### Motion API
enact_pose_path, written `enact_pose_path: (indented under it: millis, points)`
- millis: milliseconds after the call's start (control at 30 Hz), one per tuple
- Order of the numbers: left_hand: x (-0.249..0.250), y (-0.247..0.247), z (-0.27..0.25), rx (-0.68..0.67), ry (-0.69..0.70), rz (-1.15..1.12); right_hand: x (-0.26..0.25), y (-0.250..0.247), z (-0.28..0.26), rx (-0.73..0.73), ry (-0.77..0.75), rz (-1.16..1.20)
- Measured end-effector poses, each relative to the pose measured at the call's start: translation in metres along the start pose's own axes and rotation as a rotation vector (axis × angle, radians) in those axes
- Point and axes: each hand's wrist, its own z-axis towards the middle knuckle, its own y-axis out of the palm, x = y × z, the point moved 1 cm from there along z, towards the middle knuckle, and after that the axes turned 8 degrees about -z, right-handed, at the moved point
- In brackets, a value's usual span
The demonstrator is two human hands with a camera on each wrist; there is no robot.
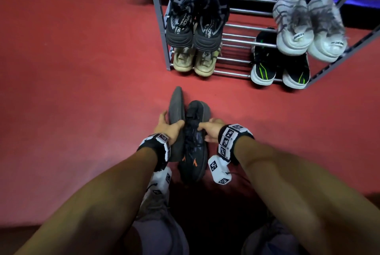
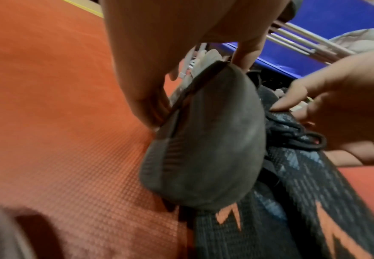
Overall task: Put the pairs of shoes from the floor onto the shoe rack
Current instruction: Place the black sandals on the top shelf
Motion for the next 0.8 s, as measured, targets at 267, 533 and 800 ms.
enact_pose_path:
  millis: [267,533,800]
  points:
    - [0.036,0.038,-0.011,-0.103,0.015,-0.203,0.011,-0.060,-0.009,0.307,-0.128,0.199]
    - [0.035,0.066,-0.006,-0.038,0.028,-0.208,0.048,-0.131,-0.023,0.542,-0.047,0.853]
    - [0.014,0.074,0.003,0.035,-0.093,0.048,0.078,-0.126,-0.019,0.344,0.176,0.821]
